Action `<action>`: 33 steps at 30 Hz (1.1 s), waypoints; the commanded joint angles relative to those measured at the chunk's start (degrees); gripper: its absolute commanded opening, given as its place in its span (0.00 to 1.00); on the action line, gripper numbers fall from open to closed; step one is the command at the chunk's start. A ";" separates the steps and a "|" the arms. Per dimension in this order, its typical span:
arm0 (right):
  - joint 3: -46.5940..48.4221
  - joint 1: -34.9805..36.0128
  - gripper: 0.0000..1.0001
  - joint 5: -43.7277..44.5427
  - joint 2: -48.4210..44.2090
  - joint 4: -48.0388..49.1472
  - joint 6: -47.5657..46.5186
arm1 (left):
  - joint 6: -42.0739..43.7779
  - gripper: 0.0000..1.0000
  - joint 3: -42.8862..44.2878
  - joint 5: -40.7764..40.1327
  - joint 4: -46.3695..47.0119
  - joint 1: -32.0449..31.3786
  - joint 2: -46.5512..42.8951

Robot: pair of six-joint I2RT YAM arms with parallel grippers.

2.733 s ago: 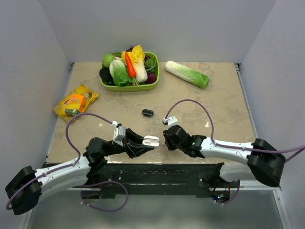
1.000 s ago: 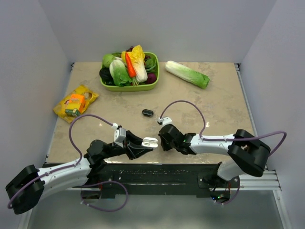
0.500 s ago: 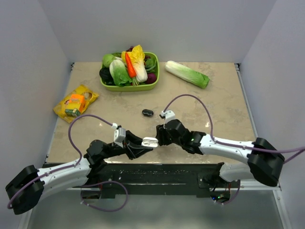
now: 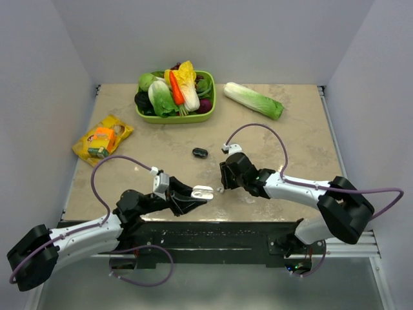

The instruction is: Insert the wireless bluetooth earbuds into the charging case

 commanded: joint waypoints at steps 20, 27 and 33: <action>-3.50 0.88 0.00 -1.75 1.93 0.61 3.18 | -1.40 0.00 -2.05 -0.60 5.01 -0.26 -0.89; -3.58 4.57 0.00 -2.63 3.51 3.15 4.23 | -1.75 0.00 -2.22 -0.60 5.63 -0.35 -0.45; -2.18 6.85 0.00 -2.81 4.57 2.81 4.76 | -1.76 0.00 -2.49 -0.51 5.45 -0.44 -0.72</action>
